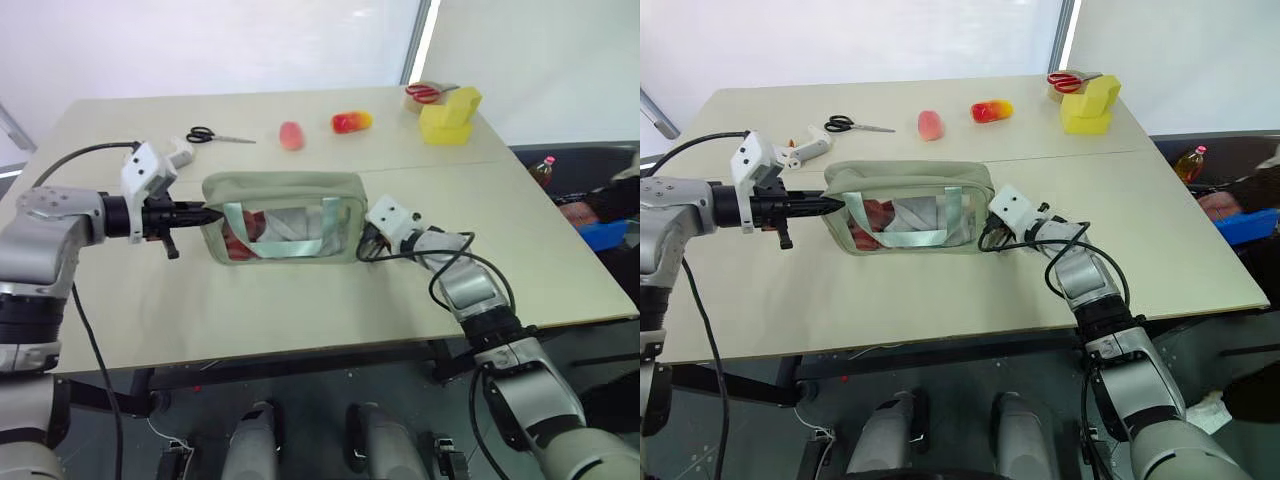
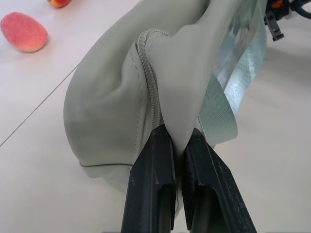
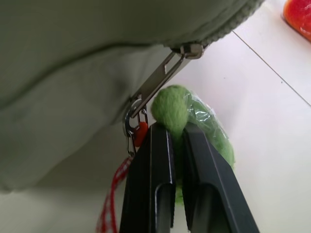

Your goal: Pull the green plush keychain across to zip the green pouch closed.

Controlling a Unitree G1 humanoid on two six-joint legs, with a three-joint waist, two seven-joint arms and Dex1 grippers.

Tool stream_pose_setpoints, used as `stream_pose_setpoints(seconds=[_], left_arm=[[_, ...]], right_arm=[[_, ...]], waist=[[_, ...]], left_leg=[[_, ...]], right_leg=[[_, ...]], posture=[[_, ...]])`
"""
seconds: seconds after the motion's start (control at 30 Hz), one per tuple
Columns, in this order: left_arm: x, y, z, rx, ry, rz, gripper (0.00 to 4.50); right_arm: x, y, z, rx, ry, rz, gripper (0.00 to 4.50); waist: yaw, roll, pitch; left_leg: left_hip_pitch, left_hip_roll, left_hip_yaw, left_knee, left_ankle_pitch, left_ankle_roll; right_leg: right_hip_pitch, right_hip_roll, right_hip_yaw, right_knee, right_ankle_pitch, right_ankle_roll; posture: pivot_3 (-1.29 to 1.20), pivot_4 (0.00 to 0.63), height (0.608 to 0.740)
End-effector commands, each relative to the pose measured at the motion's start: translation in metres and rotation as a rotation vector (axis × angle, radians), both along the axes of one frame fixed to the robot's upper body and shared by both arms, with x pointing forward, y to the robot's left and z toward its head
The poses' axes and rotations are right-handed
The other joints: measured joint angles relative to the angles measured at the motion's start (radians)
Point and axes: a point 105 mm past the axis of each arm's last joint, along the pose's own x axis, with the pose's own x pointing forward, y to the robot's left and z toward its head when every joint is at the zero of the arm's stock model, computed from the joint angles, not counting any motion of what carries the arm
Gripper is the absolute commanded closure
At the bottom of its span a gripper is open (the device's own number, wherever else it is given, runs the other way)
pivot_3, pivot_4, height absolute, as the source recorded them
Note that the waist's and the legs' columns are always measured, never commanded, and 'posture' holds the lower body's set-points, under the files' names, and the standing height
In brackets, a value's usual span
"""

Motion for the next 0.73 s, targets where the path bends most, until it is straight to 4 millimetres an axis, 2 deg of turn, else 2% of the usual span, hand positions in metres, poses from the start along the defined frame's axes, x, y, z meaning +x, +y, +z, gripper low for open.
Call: stream_pose_setpoints(seconds=[0.03,0.07,0.1,0.17,0.27,0.37,0.4,0.57,0.63,0.73], left_arm=[[-0.002,0.003,0.007,0.015,-0.03,0.015,4.5],[-0.002,0.003,0.008,0.012,-0.033,0.018,4.5],[-0.002,0.003,0.01,0.008,-0.038,0.024,4.13],[-0.004,0.006,0.015,-0.011,-0.032,0.026,3.33],[-0.003,0.015,0.021,-0.003,-0.035,0.049,1.91],[-0.004,0.021,0.031,-0.015,-0.04,0.057,0.32],[-0.005,0.023,0.035,-0.021,-0.043,0.058,0.05],[-0.012,0.039,0.05,-0.047,-0.051,0.093,0.05],[-0.01,0.045,0.054,-0.056,-0.063,0.134,0.05],[-0.013,0.044,0.057,-0.091,-0.069,0.123,0.05]], right_arm=[[-0.005,0.005,0.002,0.042,0.04,0.03,4.44],[-0.003,0.001,0.018,0.091,0.027,0.026,4.44],[-0.004,-0.001,0.031,0.132,0.03,0.034,4.11],[-0.013,-0.007,0.059,0.198,0.07,0.097,3.29],[-0.045,-0.013,0.103,0.259,0.159,0.251,1.87],[-0.066,-0.018,0.13,0.245,0.191,0.318,0.25],[-0.071,-0.019,0.136,0.233,0.196,0.331,0.02],[-0.089,-0.008,0.169,0.297,0.211,0.393,0.02],[-0.091,-0.006,0.17,0.293,0.212,0.394,0.02],[-0.087,-0.006,0.168,0.292,0.188,0.354,0.02]], waist=[[0.0,0.0,0.0],[0.001,0.0,0.0],[0.001,0.0,0.0],[0.003,0.001,0.001],[0.01,0.001,0.001],[0.01,0.001,0.001],[0.009,0.001,0.001],[0.002,0.001,0.001],[0.006,0.001,0.001],[0.01,0.001,0.001]], left_leg=[[0.001,0.0,0.0,-0.001,0.0,0.0],[0.002,0.0,0.0,-0.001,0.0,0.0],[0.002,0.0,0.0,-0.001,0.0,0.0],[0.001,0.0,0.0,0.0,0.0,0.0],[-0.005,0.0,0.0,0.001,0.0,0.0],[-0.005,0.0,-0.001,0.0,0.0,0.0],[-0.005,0.0,-0.001,-0.001,0.0,0.0],[-0.005,0.0,0.0,-0.001,-0.001,0.0],[-0.005,0.0,0.0,-0.002,-0.001,0.0],[-0.005,0.0,0.0,-0.002,-0.001,0.0]], right_leg=[[0.001,0.0,0.0,0.0,0.0,0.0],[0.002,0.0,0.0,0.0,0.0,0.0],[0.002,0.0,0.0,0.0,0.0,0.0],[0.001,0.0,0.0,0.0,0.0,0.0],[-0.004,-0.001,0.0,0.0,0.0,0.0],[-0.006,0.0,0.0,0.0,0.0,0.0],[-0.006,0.0,0.0,-0.001,0.0,0.0],[-0.007,-0.001,0.0,-0.001,0.0,-0.001],[-0.008,-0.001,0.0,-0.001,0.0,-0.001],[-0.008,-0.001,0.0,-0.003,0.0,-0.002]], posture=[[0.0,0.15,0.74],[0.0,0.15,0.74],[0.0,0.15,0.74],[0.0,0.15,0.74],[0.0,0.15,0.74],[0.0,0.15,0.74],[0.0,0.15,0.74],[0.0,0.15,0.74],[0.0,0.15,0.74],[0.0,0.15,0.74]])
